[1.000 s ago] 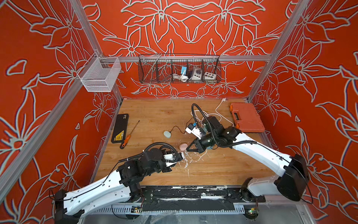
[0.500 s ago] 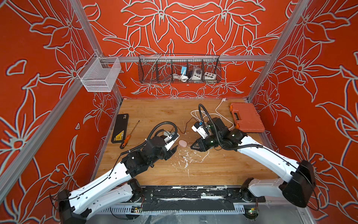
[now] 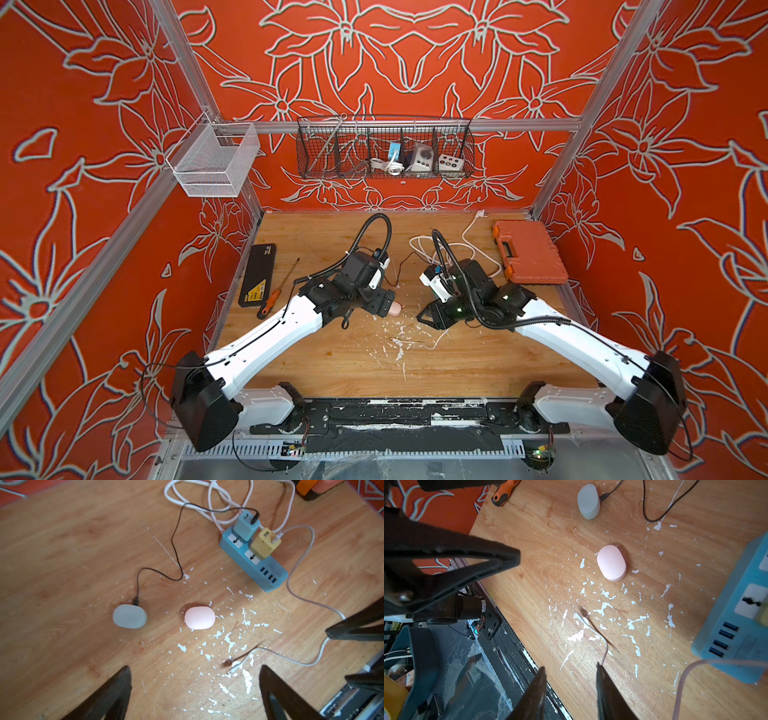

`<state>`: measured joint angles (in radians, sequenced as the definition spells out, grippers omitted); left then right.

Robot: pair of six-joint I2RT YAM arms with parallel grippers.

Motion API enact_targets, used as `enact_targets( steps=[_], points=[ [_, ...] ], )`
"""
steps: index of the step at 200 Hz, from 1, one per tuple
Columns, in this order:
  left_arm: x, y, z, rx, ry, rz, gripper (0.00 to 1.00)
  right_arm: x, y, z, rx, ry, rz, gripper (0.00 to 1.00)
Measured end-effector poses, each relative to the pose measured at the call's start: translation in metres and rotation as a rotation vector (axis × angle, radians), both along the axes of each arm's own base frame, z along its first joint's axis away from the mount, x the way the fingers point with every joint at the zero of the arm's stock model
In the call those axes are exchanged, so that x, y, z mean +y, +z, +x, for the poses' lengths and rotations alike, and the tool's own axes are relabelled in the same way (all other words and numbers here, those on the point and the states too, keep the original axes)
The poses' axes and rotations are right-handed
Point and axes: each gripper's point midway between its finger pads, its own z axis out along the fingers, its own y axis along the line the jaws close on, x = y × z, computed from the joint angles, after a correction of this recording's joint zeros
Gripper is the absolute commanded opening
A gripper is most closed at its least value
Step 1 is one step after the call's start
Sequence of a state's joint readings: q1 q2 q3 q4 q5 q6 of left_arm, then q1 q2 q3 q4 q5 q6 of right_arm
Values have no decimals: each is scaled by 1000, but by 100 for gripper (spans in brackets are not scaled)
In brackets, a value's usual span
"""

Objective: Charge the bluetooth headset
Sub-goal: Pick up the bluetooth headset from the center of the board.

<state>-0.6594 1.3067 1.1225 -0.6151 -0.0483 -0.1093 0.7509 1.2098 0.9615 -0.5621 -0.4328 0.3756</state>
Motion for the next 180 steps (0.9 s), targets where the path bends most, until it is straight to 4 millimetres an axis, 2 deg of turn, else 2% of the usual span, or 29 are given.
enact_targets(
  steps=[40, 83, 108, 137, 180],
  points=[
    [-14, -39, 12, 161, 12, 83, 94, -11, -6, -4, -12, -48, 9, 40],
    [-19, -92, 22, 297, 40, 191, 93, -15, 0, -6, -39, -78, 51, 40],
    [-21, -116, 26, 350, 57, 227, 91, -16, 2, -7, -45, -88, 70, 40],
    [-22, -132, 29, 385, 69, 245, 91, -16, -4, -7, -36, -97, 72, 39],
    [-31, -135, 41, 381, 76, 240, 91, -16, -8, -7, -28, -106, 77, 39]
  ],
)
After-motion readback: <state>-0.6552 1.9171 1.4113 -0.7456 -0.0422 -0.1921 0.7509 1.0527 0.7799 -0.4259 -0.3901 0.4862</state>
